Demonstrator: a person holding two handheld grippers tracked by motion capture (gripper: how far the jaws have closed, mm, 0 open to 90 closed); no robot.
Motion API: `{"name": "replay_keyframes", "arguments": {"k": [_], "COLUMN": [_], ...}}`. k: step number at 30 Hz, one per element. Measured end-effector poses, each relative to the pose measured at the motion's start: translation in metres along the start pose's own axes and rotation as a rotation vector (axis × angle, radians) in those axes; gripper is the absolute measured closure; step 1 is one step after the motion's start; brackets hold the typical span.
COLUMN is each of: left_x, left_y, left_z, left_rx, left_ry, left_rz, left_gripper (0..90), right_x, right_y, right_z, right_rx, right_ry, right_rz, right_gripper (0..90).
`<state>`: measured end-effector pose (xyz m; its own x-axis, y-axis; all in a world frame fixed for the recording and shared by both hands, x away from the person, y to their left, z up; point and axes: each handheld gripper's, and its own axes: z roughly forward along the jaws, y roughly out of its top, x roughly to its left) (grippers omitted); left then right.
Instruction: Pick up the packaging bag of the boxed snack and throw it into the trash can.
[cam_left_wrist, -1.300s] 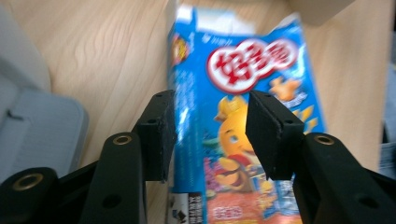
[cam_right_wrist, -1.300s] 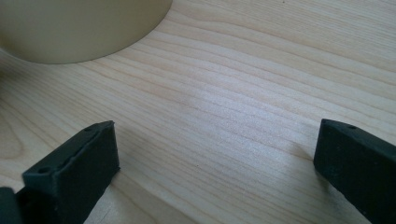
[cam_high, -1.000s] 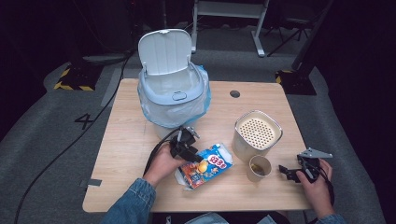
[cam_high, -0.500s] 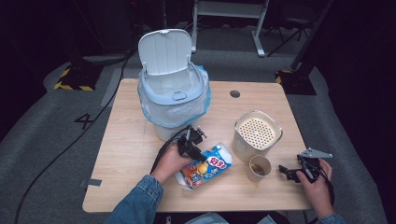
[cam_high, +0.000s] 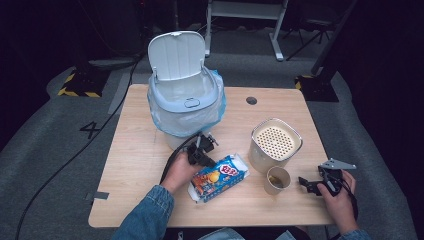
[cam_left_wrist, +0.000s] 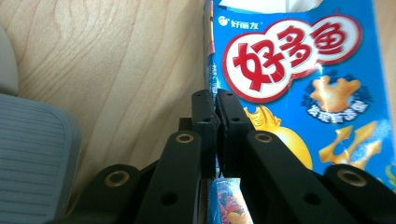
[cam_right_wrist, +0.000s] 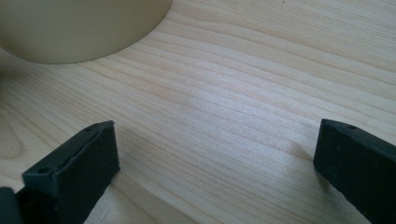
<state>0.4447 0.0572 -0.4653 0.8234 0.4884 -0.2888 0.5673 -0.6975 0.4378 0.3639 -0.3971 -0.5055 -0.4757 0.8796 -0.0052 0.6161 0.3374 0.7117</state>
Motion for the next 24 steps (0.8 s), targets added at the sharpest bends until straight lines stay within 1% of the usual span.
{"name": "replay_keyframes", "arguments": {"k": [1,2,5,6,7,9,10,12,15,16,17,18,20,21,24], "left_x": [-0.001,-0.003,-0.007,-0.009,-0.010,-0.014,-0.016,-0.021,-0.027,-0.028,-0.030,-0.031,-0.034,-0.036,-0.039], "left_y": [-0.001,-0.001,-0.002,-0.002,-0.002,-0.002,-0.002,-0.002,-0.003,-0.003,-0.003,-0.003,-0.002,-0.002,0.000], "left_z": [-0.004,-0.007,-0.020,-0.025,-0.028,-0.036,-0.040,-0.049,-0.062,-0.066,-0.071,-0.076,-0.084,-0.089,-0.099], "left_rx": [-0.026,-0.047,-0.105,-0.139,-0.159,-0.197,-0.218,-0.262,-0.333,-0.354,-0.372,-0.400,-0.420,-0.440,-0.481], "left_ry": [-0.011,-0.020,-0.034,-0.045,-0.053,-0.051,-0.058,-0.064,-0.085,-0.085,-0.094,-0.105,-0.097,-0.105,-0.104], "left_rz": [0.003,-0.006,0.032,0.037,0.046,0.071,0.091,0.114,0.148,0.159,0.167,0.181,0.200,0.214,0.231], "left_gripper": [88.0,88.1,88.2,88.2,88.3,88.3,88.3,88.4,88.4,88.4,88.4,88.4,88.4,88.4,88.4], "right_x": [0.000,0.000,0.000,0.000,0.000,0.000,0.000,0.000,0.000,0.000,0.000,0.000,0.000,0.000,0.000], "right_y": [0.000,0.000,0.000,0.000,0.000,0.000,0.000,0.000,0.000,0.000,0.000,0.000,0.000,0.000,0.000], "right_z": [0.000,0.000,0.000,0.000,0.000,0.000,0.000,0.000,0.000,0.000,0.000,0.000,0.000,0.000,0.000], "right_rx": [0.000,0.000,0.000,0.000,0.000,0.000,0.000,0.000,0.000,0.000,0.000,0.000,0.000,0.000,0.000], "right_ry": [0.000,0.000,0.000,0.000,0.000,0.000,0.000,0.000,0.000,0.000,0.000,0.000,0.000,0.000,0.000], "right_rz": [0.000,0.000,0.000,0.000,0.000,0.000,0.000,0.000,0.000,0.000,0.000,0.000,0.000,0.000,0.000], "right_gripper": [0.1,0.1,0.1,0.1,0.1,0.1,0.1,0.1,0.1,0.1,0.1,0.1,0.1,0.1,0.1]}}
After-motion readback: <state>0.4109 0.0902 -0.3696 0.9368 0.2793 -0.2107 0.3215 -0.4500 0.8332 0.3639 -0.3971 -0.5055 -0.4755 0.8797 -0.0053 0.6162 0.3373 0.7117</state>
